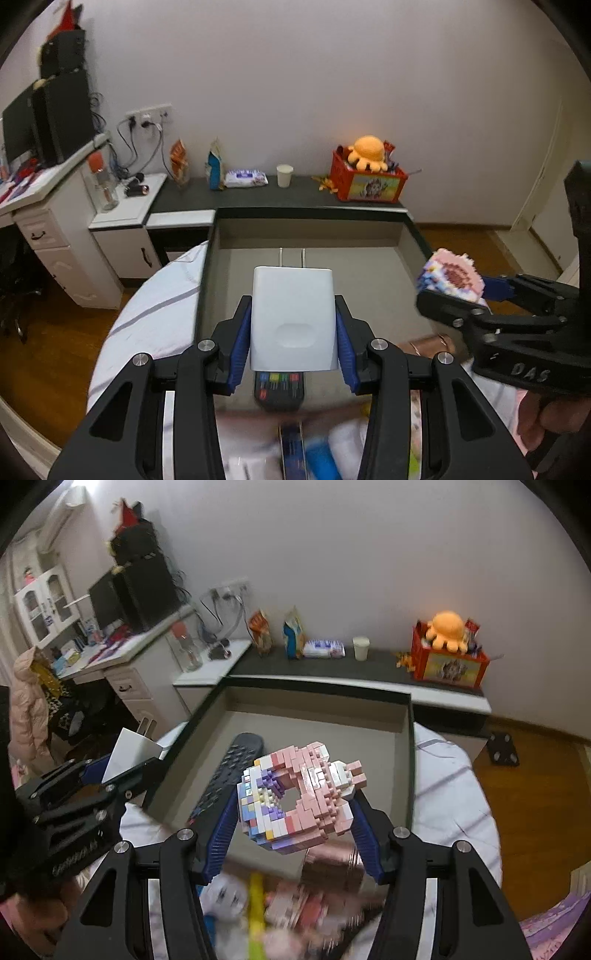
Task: Organize rigid objects
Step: 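Carry both held objects into the pink box and open both tools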
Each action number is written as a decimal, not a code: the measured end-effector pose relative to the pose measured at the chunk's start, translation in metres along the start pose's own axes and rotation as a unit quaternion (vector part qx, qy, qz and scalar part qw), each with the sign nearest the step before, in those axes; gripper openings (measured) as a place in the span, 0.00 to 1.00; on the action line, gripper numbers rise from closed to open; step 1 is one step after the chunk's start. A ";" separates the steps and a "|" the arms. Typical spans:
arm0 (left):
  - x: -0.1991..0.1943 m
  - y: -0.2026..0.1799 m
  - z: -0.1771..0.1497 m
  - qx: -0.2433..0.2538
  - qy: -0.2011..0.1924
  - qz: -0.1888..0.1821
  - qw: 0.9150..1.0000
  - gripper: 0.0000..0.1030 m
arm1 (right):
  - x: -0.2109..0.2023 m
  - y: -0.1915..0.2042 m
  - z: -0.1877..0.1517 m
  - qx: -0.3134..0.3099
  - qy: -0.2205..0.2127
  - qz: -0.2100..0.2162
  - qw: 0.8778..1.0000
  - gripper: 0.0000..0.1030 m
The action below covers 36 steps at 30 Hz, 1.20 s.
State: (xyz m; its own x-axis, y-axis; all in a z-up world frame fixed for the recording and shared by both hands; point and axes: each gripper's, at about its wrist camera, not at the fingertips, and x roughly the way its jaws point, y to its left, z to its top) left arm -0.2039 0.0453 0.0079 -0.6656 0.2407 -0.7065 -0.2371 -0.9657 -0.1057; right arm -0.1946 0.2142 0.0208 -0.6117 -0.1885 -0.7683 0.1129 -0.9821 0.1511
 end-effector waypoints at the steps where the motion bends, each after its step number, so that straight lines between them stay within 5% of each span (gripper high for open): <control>1: 0.013 0.001 0.004 -0.002 0.011 -0.005 1.000 0.41 | 0.013 -0.004 0.003 0.005 0.010 -0.002 1.000 0.58; 13: 0.087 -0.011 0.000 0.014 0.081 0.001 0.997 0.43 | 0.084 -0.031 0.002 0.013 0.084 -0.041 0.996 0.58; 15: 0.089 -0.011 0.001 0.018 0.083 0.012 0.996 0.51 | 0.085 -0.027 0.003 0.002 0.083 -0.054 0.995 0.59; 18: 0.086 -0.005 0.002 0.015 0.075 0.028 0.997 0.81 | 0.087 -0.030 0.003 0.003 0.091 -0.074 0.993 0.61; 22: 0.065 0.006 0.004 0.001 0.038 0.027 0.999 1.00 | 0.080 -0.035 0.004 0.013 0.076 -0.068 0.995 0.78; 32: 0.000 0.018 -0.002 -0.026 -0.018 0.063 0.997 1.00 | 0.038 -0.025 0.000 0.033 0.037 -0.052 0.997 0.83; 36: -0.044 0.021 -0.012 -0.039 -0.050 0.071 0.995 1.00 | -0.002 -0.022 -0.008 0.055 -0.004 -0.024 0.998 1.00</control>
State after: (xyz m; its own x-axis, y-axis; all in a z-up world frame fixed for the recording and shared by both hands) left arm -0.1714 0.0135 0.0284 -0.7562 0.1054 -0.6458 -0.0822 -0.9944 -0.0661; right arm -0.1900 0.2362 0.0138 -0.6199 -0.1399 -0.7721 -0.0034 -0.9835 0.1809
